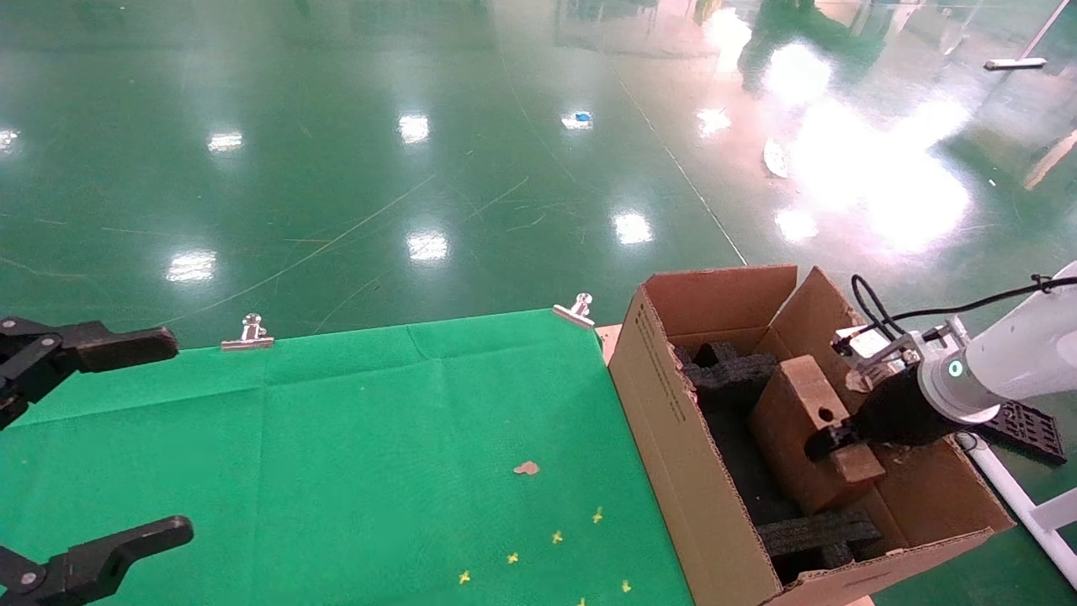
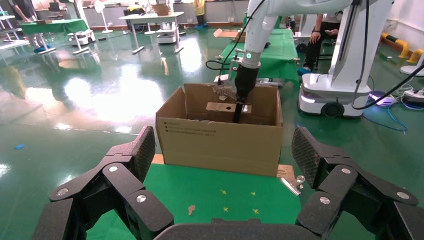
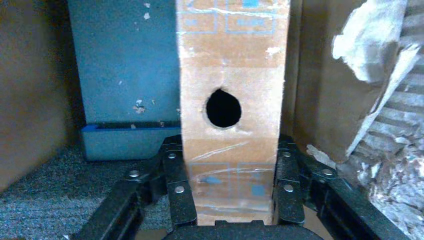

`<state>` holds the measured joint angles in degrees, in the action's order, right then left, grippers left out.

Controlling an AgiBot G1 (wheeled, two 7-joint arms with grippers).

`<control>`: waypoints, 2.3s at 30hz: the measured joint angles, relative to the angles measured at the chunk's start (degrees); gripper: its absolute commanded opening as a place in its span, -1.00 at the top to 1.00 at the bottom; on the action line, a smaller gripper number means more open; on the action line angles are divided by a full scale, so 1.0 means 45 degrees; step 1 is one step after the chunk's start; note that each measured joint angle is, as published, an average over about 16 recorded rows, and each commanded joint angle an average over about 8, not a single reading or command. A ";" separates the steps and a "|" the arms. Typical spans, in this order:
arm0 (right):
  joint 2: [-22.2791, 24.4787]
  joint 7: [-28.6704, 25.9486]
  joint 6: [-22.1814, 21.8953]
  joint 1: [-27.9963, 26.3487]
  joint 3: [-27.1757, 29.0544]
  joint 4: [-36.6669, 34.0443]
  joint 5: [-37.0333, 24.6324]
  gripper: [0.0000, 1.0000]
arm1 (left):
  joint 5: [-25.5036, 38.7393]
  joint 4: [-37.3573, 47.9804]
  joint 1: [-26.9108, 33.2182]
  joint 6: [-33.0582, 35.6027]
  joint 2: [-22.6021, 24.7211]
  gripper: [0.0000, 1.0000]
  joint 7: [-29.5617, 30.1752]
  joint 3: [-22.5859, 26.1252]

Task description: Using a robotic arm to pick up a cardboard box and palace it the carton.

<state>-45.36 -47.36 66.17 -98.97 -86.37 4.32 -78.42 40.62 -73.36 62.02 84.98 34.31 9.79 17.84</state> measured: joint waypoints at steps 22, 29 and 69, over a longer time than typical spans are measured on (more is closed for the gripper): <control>0.0938 0.1974 -0.0135 -0.3220 0.0604 0.1263 0.0545 -1.00 | -0.0008 0.0000 0.0003 -0.0005 -0.0004 -1.00 -0.0006 0.0011; 0.2053 0.3283 -0.0348 -0.4786 0.1201 0.3004 0.1156 -1.00 | -0.0010 0.0000 0.0003 -0.0007 -0.0006 -1.00 -0.0007 0.0014; 0.2805 0.6165 0.1861 0.1661 0.8939 1.0350 0.5149 -1.00 | -0.0023 0.0014 0.0011 -0.0011 -0.0011 -1.00 -0.0020 0.0032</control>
<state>-32.73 -19.62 74.55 -91.49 -46.14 50.89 -55.25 40.52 -73.30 62.07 84.93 34.26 9.70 17.98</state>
